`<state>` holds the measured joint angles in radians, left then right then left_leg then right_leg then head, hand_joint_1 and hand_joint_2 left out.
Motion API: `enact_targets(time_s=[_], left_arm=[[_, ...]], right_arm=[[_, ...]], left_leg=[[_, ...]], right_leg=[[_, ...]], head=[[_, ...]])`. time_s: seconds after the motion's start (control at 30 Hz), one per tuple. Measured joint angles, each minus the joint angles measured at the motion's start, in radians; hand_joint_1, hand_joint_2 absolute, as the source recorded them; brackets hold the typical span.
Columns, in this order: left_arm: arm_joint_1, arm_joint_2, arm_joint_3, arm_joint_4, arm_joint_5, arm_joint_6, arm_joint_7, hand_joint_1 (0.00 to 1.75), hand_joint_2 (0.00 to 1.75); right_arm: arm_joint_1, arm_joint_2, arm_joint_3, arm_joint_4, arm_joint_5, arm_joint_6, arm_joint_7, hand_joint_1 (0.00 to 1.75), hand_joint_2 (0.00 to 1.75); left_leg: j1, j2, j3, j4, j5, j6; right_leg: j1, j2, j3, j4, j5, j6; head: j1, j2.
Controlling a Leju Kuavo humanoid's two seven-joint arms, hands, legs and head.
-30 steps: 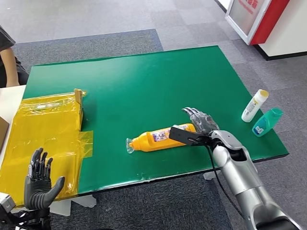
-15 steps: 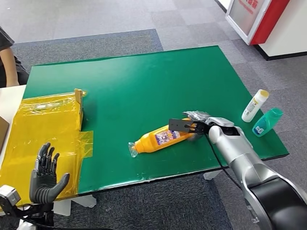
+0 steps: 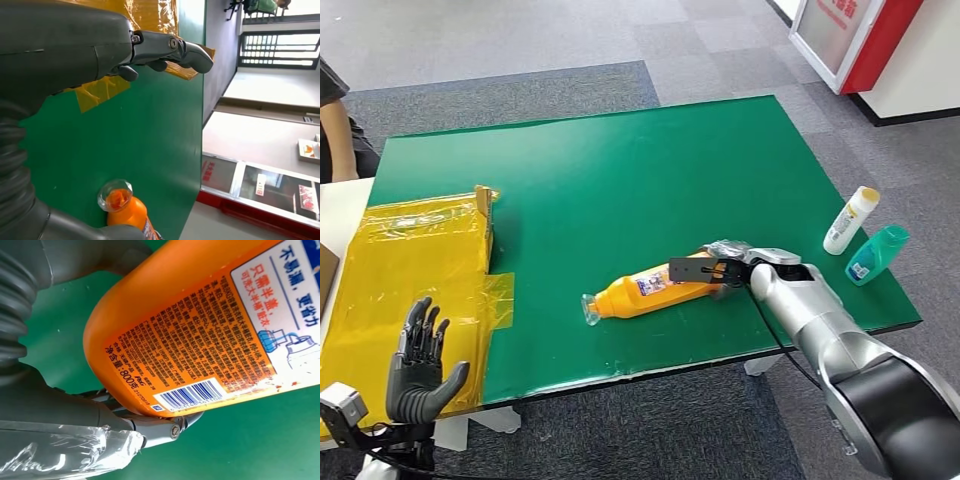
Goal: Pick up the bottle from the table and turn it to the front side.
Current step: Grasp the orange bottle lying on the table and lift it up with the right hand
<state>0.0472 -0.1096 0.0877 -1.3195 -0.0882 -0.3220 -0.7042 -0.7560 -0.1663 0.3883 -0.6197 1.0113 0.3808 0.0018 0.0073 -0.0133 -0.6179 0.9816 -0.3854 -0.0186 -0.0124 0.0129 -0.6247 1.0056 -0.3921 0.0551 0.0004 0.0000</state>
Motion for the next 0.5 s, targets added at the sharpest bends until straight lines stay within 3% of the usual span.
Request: enact_targets(time_s=[0.5], left_arm=[[0.000,0.007,-0.003,0.005,0.005,0.011,0.000,0.00,1.75]], right_arm=[[0.004,0.000,0.015,0.007,-0.044,-0.025,-0.023,1.75,1.75]], left_leg=[[0.000,0.000,0.000,0.000,0.000,0.000]], right_leg=[[0.000,0.000,0.000,0.000,0.000,0.000]], head=[[0.000,0.000]])
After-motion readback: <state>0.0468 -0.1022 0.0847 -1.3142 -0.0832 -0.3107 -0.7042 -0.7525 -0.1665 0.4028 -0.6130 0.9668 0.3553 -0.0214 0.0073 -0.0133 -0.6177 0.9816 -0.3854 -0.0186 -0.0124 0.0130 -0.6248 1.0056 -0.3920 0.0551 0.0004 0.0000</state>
